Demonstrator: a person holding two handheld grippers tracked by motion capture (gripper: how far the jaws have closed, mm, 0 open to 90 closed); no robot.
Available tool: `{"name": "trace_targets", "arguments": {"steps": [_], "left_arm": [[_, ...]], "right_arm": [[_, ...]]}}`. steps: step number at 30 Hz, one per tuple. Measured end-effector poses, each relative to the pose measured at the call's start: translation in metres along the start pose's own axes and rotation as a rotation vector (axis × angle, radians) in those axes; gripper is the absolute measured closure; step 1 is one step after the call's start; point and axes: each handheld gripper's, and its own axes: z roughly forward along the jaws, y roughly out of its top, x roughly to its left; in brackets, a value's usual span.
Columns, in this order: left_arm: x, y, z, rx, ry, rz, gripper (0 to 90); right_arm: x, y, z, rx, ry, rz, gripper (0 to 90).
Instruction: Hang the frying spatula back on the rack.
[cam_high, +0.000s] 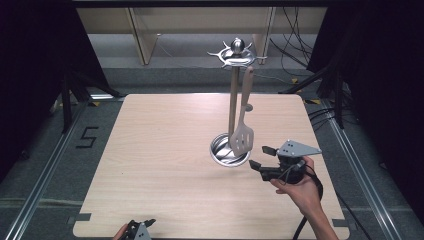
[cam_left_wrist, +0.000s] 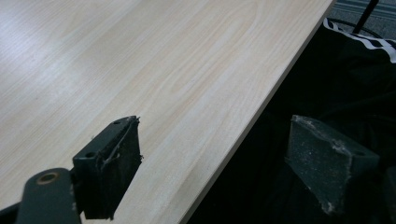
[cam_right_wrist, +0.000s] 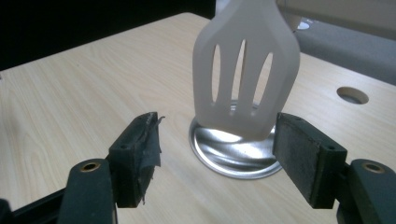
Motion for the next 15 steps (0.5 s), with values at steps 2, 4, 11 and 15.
{"name": "trace_targets", "arguments": {"steps": [2,4,11,15], "left_arm": [[0.0,0.0,0.0,0.0,0.0,-0.001,16.9],[0.0,0.0,0.0,0.0,0.002,0.0,16.9],[-0.001,0.001,-0.001,0.01,-0.003,0.017,16.9],[-0.001,0.002,0.0,0.006,-0.005,0.014,16.9]], "right_arm": [[-0.002,-0.001,0.0,0.008,0.004,-0.019,32.6],[-0.003,-0.005,0.0,0.009,0.003,-0.022,32.2],[-0.001,-0.014,-0.001,0.014,0.014,-0.008,31.9],[0.003,-0.017,0.0,0.039,0.032,0.003,31.7]]}}
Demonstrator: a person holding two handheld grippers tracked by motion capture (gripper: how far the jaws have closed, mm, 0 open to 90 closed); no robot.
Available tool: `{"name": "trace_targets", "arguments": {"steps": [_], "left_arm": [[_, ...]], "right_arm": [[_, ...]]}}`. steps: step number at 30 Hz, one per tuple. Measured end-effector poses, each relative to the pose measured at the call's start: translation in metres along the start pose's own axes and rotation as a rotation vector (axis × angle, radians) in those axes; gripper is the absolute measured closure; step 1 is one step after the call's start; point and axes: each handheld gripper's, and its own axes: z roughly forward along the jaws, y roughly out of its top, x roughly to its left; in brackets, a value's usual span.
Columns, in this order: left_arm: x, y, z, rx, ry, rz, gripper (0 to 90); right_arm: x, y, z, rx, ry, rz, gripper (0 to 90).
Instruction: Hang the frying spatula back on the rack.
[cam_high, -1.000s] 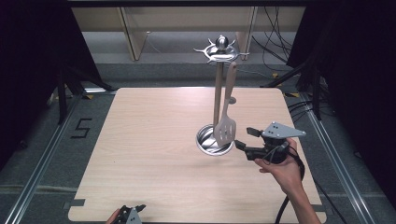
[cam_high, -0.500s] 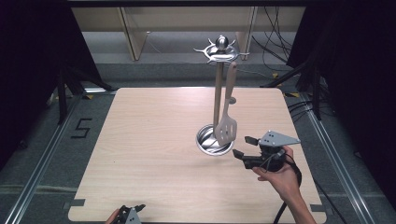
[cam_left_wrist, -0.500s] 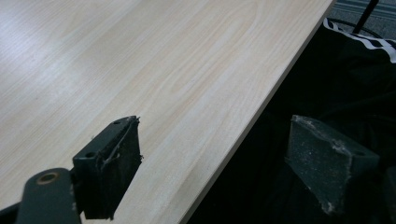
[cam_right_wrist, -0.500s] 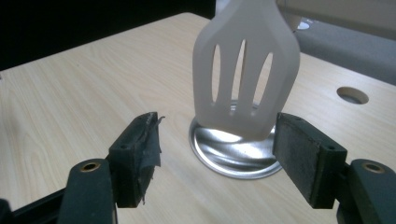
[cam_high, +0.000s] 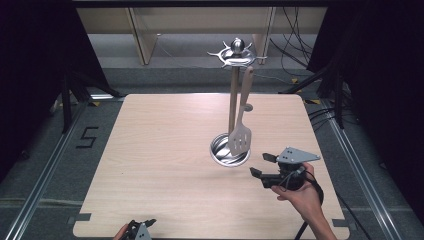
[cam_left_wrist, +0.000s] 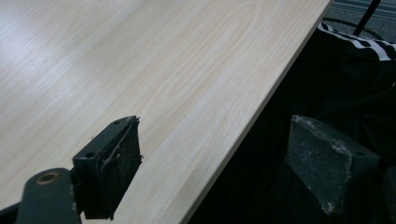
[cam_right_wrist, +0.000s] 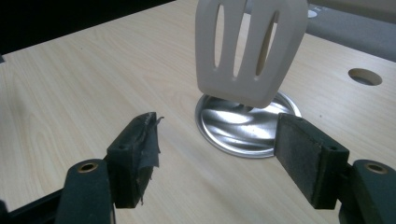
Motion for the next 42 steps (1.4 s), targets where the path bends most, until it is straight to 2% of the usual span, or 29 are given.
{"name": "trace_targets", "arguments": {"steps": [1,3,4,6,7,10,11,13,14,20,21,23,24,25,26,27,32,33,34,35,36,37,38,39,42], "left_arm": [[0.0,0.0,0.001,-0.005,-0.003,-0.016,17.0],[0.002,0.0,0.003,-0.006,-0.002,-0.02,17.0],[0.004,0.0,0.003,0.009,0.004,-0.012,16.9],[0.004,0.0,0.004,0.003,0.005,-0.018,16.9],[0.003,0.0,0.003,0.002,0.007,-0.015,16.9],[0.003,0.0,0.003,-0.004,0.006,-0.011,17.0],[0.002,0.0,0.002,-0.004,0.005,-0.01,16.9],[0.002,0.0,0.002,-0.006,0.004,-0.013,17.0],[0.003,-0.001,0.002,0.005,0.007,-0.003,16.9],[0.004,-0.001,0.002,-0.001,0.006,-0.011,16.9],[0.003,-0.001,0.002,0.0,0.006,-0.011,16.9],[0.003,-0.001,0.002,-0.001,0.009,-0.01,16.9],[0.003,-0.001,0.003,0.0,0.005,-0.013,16.9],[0.003,-0.001,0.003,-0.001,0.005,-0.014,17.0],[0.003,-0.001,0.003,-0.001,0.004,-0.013,16.9],[0.003,-0.001,0.003,-0.001,0.004,-0.013,17.0],[0.003,-0.001,0.003,-0.002,0.003,-0.013,16.9],[0.003,-0.001,0.003,0.003,0.0,-0.01,16.9],[0.003,-0.001,0.003,0.003,0.0,-0.01,16.9],[0.003,-0.001,0.003,0.001,-0.002,-0.012,16.9],[0.004,-0.001,0.002,0.003,-0.001,-0.012,16.9],[0.005,-0.001,0.002,0.008,0.003,-0.005,16.9],[0.005,-0.001,0.002,0.008,0.003,-0.005,16.9],[0.004,-0.002,0.002,-0.009,-0.001,-0.024,16.9],[0.005,-0.002,0.001,-0.008,0.005,-0.02,16.9]], "right_arm": [[0.001,-0.001,0.0,-0.003,0.002,-0.004,31.6],[-0.001,-0.003,-0.001,-0.002,0.007,-0.023,31.4],[-0.001,-0.004,-0.002,-0.011,-0.009,-0.022,31.4],[0.0,-0.006,-0.005,0.0,0.005,0.011,31.3],[-0.001,-0.007,-0.005,-0.012,-0.005,-0.004,31.3],[-0.001,-0.012,-0.007,0.001,-0.003,0.012,31.3],[-0.002,-0.013,-0.007,-0.005,-0.004,0.0,31.3],[0.001,-0.015,-0.008,0.007,0.008,0.027,31.3],[0.0,-0.016,-0.007,-0.002,0.005,0.006,31.3],[0.003,-0.021,-0.009,0.015,0.006,0.025,31.1],[0.002,-0.022,-0.009,0.002,0.007,0.013,31.0],[0.002,-0.023,-0.01,0.02,0.017,0.024,30.9],[0.002,-0.025,-0.011,0.005,0.007,0.014,30.8],[0.0,-0.026,-0.01,0.002,0.018,0.0,30.7],[0.004,-0.027,-0.012,0.025,0.023,0.037,30.6],[0.002,-0.028,-0.01,0.006,0.02,0.002,30.4],[0.004,-0.03,-0.011,0.017,0.021,0.005,28.8],[0.008,-0.032,-0.01,0.014,0.025,0.03,28.1],[0.008,-0.032,-0.01,0.014,0.025,0.03,28.1],[0.007,-0.033,-0.01,0.02,0.03,0.016,27.8],[0.009,-0.034,-0.01,0.025,0.025,0.025,27.5],[0.006,-0.035,-0.01,0.021,0.029,-0.01,27.3],[0.006,-0.035,-0.01,0.021,0.029,-0.01,27.3],[0.008,-0.037,-0.011,0.025,0.028,0.005,26.6],[0.008,-0.038,-0.011,0.032,0.041,0.016,25.4]]}}
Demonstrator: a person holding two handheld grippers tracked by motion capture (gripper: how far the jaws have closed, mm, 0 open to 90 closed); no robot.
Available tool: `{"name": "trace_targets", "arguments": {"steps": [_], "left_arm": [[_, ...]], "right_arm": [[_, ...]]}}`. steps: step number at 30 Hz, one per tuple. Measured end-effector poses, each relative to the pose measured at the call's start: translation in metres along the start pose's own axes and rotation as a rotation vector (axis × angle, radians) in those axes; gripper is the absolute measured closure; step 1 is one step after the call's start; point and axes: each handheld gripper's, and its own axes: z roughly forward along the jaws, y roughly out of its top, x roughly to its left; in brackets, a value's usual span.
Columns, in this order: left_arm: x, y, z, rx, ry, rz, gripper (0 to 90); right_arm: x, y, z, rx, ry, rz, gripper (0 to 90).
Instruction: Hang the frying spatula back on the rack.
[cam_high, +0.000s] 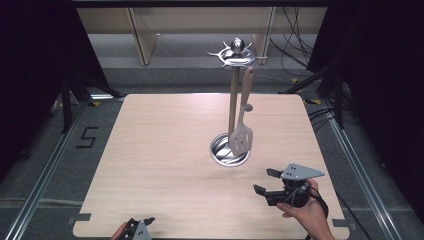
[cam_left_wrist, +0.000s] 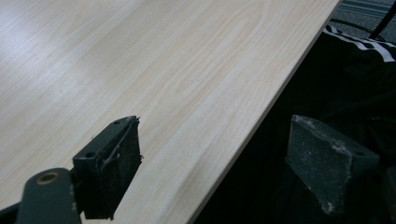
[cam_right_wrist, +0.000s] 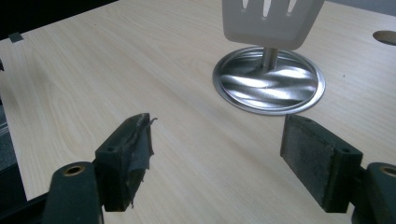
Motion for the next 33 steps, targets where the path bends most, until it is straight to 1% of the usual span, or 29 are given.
{"name": "trace_targets", "arguments": {"steps": [1,2,3,5,7,9,10,12,13,14,15,16,17,18,19,20,21,22,23,24,25,26,27,28,29,30,31,32,33], "left_arm": [[0.0,0.0,0.0,0.004,-0.001,0.001,16.9],[0.001,0.0,-0.001,0.012,0.0,0.009,16.9],[0.001,0.0,-0.001,0.014,0.0,0.008,16.9],[0.001,0.0,-0.001,0.014,0.001,0.007,16.9],[0.001,-0.001,-0.001,0.012,0.0,0.005,16.9],[0.001,-0.001,0.0,0.01,0.001,0.002,17.0],[0.001,-0.001,-0.001,0.011,0.001,0.003,17.0],[0.001,-0.001,-0.001,0.012,0.001,0.003,16.9],[0.001,-0.001,-0.001,0.012,0.002,0.004,16.9],[0.001,-0.001,-0.001,0.011,0.003,0.004,16.9],[0.001,-0.001,0.0,0.011,0.004,0.005,16.9],[0.001,-0.001,0.0,0.011,0.004,0.005,16.9],[0.001,-0.001,0.0,0.009,0.004,0.005,16.9],[0.001,-0.001,0.0,0.009,0.004,0.005,16.9],[0.001,-0.001,0.0,0.011,0.004,0.005,16.9],[0.0,-0.001,0.0,0.005,0.002,-0.006,16.9],[0.001,-0.001,-0.001,0.005,0.003,-0.005,16.9],[0.002,-0.001,-0.001,0.009,0.007,0.003,16.9],[0.002,-0.001,-0.001,0.006,0.01,0.002,16.8],[0.002,-0.001,-0.001,0.006,0.01,0.002,16.8],[0.002,-0.002,-0.001,0.007,0.005,0.003,16.8],[0.001,-0.002,-0.001,0.005,0.006,-0.003,16.8],[0.001,-0.002,-0.001,0.004,0.006,-0.002,16.8],[0.001,-0.002,-0.001,0.004,0.006,-0.002,16.8],[0.0,-0.002,0.0,0.005,0.003,-0.006,16.8],[0.0,-0.002,0.0,0.005,0.003,-0.006,16.8],[0.0,-0.002,0.0,0.005,0.003,-0.007,16.8],[0.0,-0.002,0.0,0.005,0.003,-0.007,16.8],[0.0,-0.002,0.0,0.007,0.002,-0.006,16.8]], "right_arm": [[0.002,-0.003,-0.001,-0.001,-0.012,0.01,24.8],[0.003,-0.004,-0.001,0.012,-0.005,0.026,24.4],[0.002,-0.005,0.0,0.001,-0.015,0.01,23.8],[0.002,-0.008,-0.001,0.007,-0.022,0.002,22.9],[0.006,-0.011,-0.001,0.013,-0.013,0.043,22.2],[0.005,-0.013,-0.001,0.007,-0.02,0.023,21.3],[0.006,-0.015,-0.002,0.016,-0.018,0.035,21.1],[0.006,-0.016,-0.001,0.005,-0.012,0.027,20.5],[0.009,-0.019,-0.003,0.024,-0.023,0.05,19.2],[0.01,-0.021,-0.003,0.034,-0.012,0.056,19.2],[0.009,-0.022,-0.002,0.028,-0.013,0.034,19.2],[0.01,-0.024,-0.002,0.022,-0.018,0.044,19.1],[0.012,-0.024,-0.003,0.031,-0.015,0.056,18.9],[0.01,-0.025,-0.003,0.034,-0.014,0.035,18.8],[0.012,-0.026,-0.002,0.031,-0.008,0.053,18.8],[0.011,-0.026,-0.002,0.032,-0.023,0.022,18.6],[0.012,-0.027,-0.003,0.035,-0.019,0.035,18.4],[0.013,-0.027,-0.003,0.034,-0.028,0.028,18.2],[0.013,-0.028,-0.002,0.028,-0.025,0.023,18.0],[0.015,-0.029,-0.003,0.047,-0.037,0.031,17.9],[0.016,-0.03,-0.003,0.051,-0.033,0.03,17.7],[0.014,-0.031,-0.002,0.041,-0.037,-0.013,17.7],[0.015,-0.032,-0.002,0.051,-0.029,0.003,17.7],[0.015,-0.032,-0.002,0.051,-0.029,0.003,17.7],[0.018,-0.034,-0.003,0.055,-0.031,0.018,17.6],[0.017,-0.035,-0.003,0.047,-0.023,0.002,17.5],[0.018,-0.036,-0.004,0.057,-0.035,-0.009,17.4],[0.018,-0.036,-0.004,0.057,-0.035,-0.009,17.4],[0.02,-0.039,-0.004,0.053,-0.024,0.007,17.3]]}}
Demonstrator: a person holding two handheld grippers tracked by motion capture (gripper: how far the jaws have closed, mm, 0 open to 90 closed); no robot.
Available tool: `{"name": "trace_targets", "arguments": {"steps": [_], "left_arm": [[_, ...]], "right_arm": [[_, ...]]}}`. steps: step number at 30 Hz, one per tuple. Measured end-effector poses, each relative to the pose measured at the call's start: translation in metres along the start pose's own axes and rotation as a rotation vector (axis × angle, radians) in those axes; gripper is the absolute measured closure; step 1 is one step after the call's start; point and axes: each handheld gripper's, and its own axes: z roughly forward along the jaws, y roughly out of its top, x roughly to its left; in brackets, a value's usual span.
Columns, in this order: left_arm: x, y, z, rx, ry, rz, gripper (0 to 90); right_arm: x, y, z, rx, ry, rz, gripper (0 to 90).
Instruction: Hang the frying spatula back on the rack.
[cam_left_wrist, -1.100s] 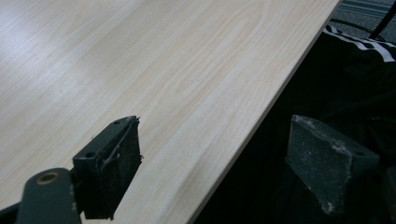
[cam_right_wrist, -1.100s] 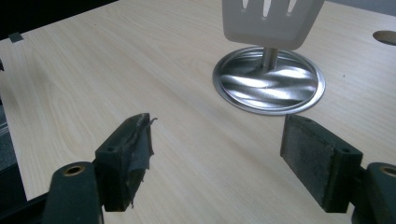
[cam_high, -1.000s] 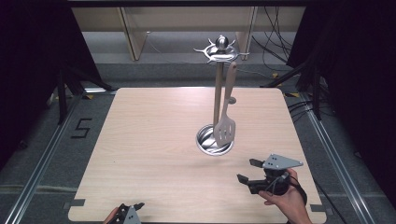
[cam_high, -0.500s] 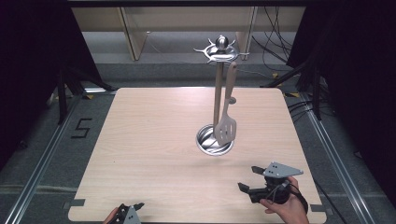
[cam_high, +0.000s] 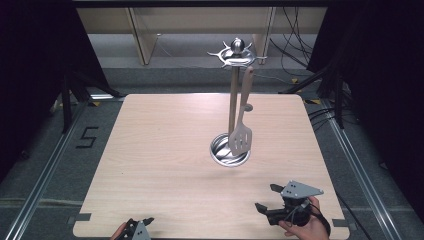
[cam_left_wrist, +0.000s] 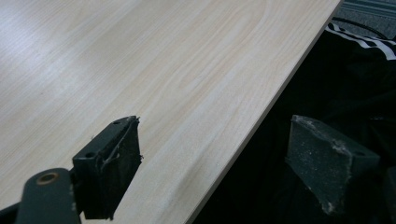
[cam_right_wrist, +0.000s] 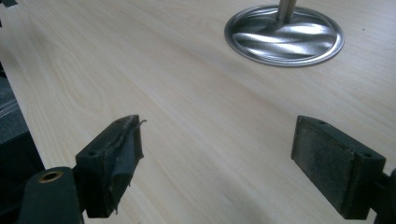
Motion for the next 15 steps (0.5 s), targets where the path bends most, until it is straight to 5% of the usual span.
{"name": "trace_targets", "arguments": {"steps": [10,14,15], "left_arm": [[-0.0003,0.0002,-0.0001,0.014,-0.002,0.018,16.8],[-0.0017,-0.0002,0.0006,0.007,-0.006,0.009,16.8],[-0.0017,-0.0002,0.0006,0.007,-0.006,0.009,16.8]], "right_arm": [[0.0043,-0.0077,-0.0013,0.015,-0.011,-0.022,16.9],[0.0078,-0.01,-0.0034,0.011,-0.005,0.019,16.8],[0.0052,-0.01,-0.004,0.006,-0.009,-0.011,16.8]]}}
